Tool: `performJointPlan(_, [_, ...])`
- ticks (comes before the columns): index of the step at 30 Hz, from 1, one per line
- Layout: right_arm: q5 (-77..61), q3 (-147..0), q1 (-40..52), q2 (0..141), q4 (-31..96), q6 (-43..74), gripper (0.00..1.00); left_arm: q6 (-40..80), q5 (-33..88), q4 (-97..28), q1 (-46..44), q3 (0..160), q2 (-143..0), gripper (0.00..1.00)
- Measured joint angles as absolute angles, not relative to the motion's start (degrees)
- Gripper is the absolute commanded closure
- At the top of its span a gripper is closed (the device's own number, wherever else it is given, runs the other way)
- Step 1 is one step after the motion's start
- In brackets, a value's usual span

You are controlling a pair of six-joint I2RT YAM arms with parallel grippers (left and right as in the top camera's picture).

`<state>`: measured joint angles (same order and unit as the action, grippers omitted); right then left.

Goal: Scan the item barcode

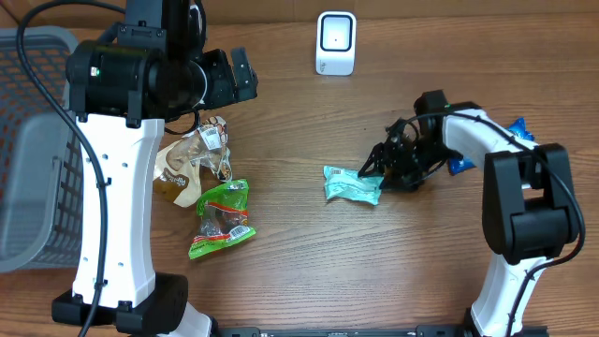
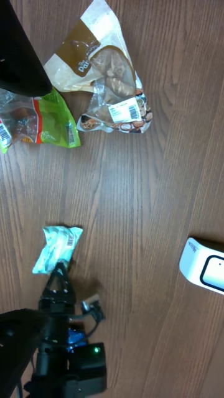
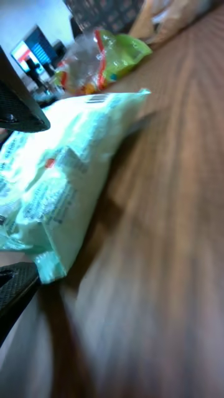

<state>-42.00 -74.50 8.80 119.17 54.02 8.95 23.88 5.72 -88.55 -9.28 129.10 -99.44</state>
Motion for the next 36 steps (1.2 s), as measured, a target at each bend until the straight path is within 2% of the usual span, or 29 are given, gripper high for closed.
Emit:
performJointPlan(2, [-43.1,-73.1,9.2,118.7,52.4,10.1,0.41,23.9,5.7,-88.6,-9.3,129.1,-99.4,0.0])
performJointPlan(8, [-44.4,-69.3,9.6,118.3,44.4,14.2,0.86,23.9,5.7,-88.6,-9.3,129.1,-99.4,0.0])
performJointPlan(10, [-44.9,-68.7,9.8,118.5,42.3,14.4,0.96,23.9,5.7,-88.6,-9.3,129.1,-99.4,0.0])
performJointPlan(23, [-42.9,-69.5,9.0,117.3,39.1,10.1,0.96,23.9,5.7,-88.6,-9.3,129.1,-99.4,0.0])
performJointPlan(30, [-29.4,-69.6,9.0,106.4,40.6,8.6,0.96,23.9,5.7,-88.6,-9.3,129.1,-99.4,0.0])
performJointPlan(36, [-14.7,-70.2,15.0,98.2,41.3,9.0,0.96,23.9,5.7,-88.6,-9.3,129.1,-99.4,0.0])
